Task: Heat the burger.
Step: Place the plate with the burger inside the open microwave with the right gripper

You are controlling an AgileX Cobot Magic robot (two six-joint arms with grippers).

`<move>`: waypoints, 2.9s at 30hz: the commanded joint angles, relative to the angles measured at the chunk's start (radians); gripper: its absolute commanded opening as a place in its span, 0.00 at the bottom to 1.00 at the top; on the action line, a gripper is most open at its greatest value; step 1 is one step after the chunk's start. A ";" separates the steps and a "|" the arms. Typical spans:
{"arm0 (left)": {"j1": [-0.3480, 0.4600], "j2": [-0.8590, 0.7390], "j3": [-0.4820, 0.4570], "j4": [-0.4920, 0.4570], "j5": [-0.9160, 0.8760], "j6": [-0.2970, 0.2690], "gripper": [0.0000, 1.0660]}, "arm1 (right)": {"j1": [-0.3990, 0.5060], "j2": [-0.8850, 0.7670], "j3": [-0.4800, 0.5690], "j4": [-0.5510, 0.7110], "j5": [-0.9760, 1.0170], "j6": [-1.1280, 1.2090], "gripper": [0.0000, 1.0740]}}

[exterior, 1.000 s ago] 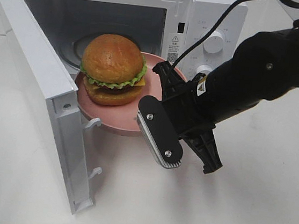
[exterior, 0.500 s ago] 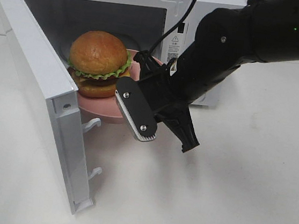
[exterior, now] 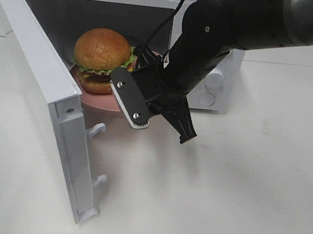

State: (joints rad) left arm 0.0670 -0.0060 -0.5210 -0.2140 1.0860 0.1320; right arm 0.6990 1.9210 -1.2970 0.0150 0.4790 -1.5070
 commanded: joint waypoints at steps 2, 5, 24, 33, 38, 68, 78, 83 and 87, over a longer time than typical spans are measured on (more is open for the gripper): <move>-0.006 -0.016 0.003 -0.009 -0.014 0.002 0.94 | 0.000 0.011 -0.064 -0.015 -0.033 0.029 0.00; -0.006 -0.016 0.003 -0.009 -0.014 0.002 0.94 | 0.000 0.034 -0.101 -0.031 -0.029 0.064 0.00; -0.006 -0.016 0.003 -0.009 -0.014 0.002 0.94 | 0.003 0.212 -0.357 -0.032 0.017 0.139 0.00; -0.006 -0.016 0.003 -0.009 -0.014 0.002 0.94 | 0.003 0.294 -0.461 -0.033 0.017 0.159 0.00; -0.006 -0.016 0.003 -0.009 -0.014 0.002 0.94 | 0.003 0.336 -0.523 -0.057 0.017 0.178 0.00; -0.006 -0.016 0.003 -0.009 -0.014 0.002 0.94 | 0.001 0.457 -0.679 -0.119 0.017 0.300 0.57; -0.006 -0.016 0.003 -0.009 -0.014 0.002 0.94 | 0.014 0.413 -0.668 -0.101 0.046 0.305 0.62; -0.006 -0.016 0.003 -0.009 -0.014 0.002 0.94 | 0.014 0.357 -0.576 -0.101 0.004 0.308 0.63; -0.006 -0.016 0.003 -0.009 -0.014 0.002 0.94 | 0.011 0.299 -0.473 -0.104 -0.044 0.309 0.69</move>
State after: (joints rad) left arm 0.0670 -0.0060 -0.5210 -0.2140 1.0860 0.1320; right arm 0.7100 2.2510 -1.7950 -0.0910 0.4550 -1.2040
